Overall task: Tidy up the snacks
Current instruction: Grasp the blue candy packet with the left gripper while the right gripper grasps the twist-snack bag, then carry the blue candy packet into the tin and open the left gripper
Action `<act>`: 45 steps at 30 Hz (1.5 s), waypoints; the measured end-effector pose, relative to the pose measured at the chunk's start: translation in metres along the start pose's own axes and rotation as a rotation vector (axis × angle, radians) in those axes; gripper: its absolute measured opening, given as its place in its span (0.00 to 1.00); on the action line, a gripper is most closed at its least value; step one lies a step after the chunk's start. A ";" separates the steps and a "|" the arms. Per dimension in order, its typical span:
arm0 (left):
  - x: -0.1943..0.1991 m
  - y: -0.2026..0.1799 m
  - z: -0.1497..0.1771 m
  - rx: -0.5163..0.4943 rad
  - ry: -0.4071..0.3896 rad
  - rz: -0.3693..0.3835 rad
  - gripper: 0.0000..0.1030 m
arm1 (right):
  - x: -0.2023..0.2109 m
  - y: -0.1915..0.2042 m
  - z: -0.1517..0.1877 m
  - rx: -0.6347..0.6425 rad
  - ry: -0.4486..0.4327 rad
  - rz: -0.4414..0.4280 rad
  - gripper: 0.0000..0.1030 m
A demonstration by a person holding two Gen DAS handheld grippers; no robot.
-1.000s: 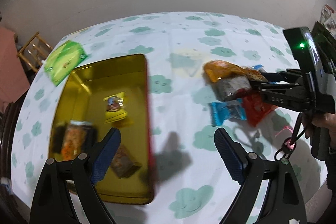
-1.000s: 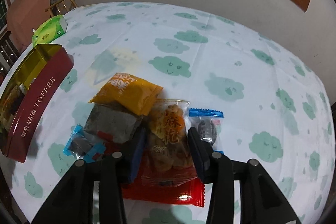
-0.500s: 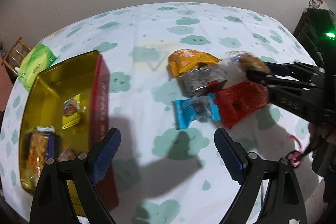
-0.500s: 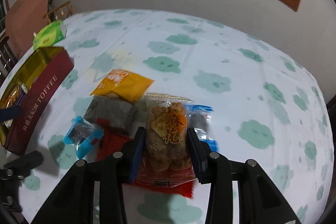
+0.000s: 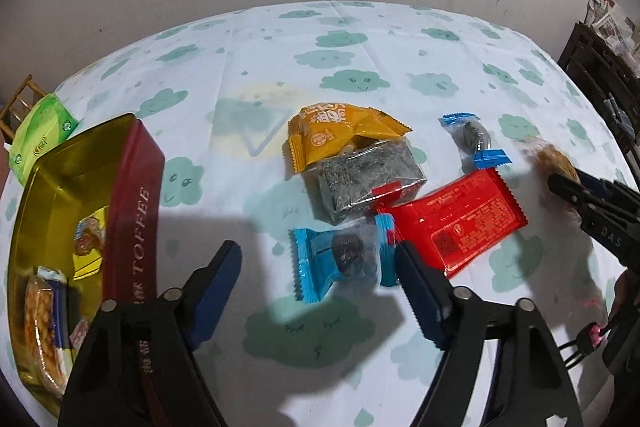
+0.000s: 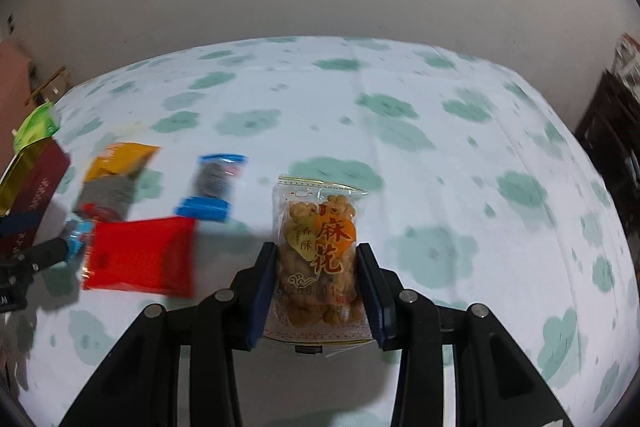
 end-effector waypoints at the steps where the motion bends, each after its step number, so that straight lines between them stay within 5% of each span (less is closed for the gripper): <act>1: -0.003 0.000 -0.001 0.004 0.008 0.003 0.68 | -0.001 -0.004 0.002 -0.007 0.002 0.003 0.39; 15: -0.013 -0.009 0.004 -0.002 0.042 0.048 0.31 | -0.001 -0.013 0.013 -0.004 -0.034 0.015 0.40; 38: 0.037 0.025 0.003 0.035 0.002 0.021 0.30 | -0.004 -0.014 0.013 0.001 -0.013 0.027 0.42; 45: 0.045 0.079 -0.013 0.042 -0.046 -0.082 0.30 | -0.003 -0.014 0.013 0.002 -0.013 0.027 0.42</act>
Point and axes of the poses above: each gripper's, at about its wrist camera, not at the fingertips, and x roughly against the way its jaws point, y to its left, z to its underside, the point moved 6 cm from there along -x, roughly the way its jaws point, and after that the axes turned 11 degrees about -z, right-handed, at the moved point
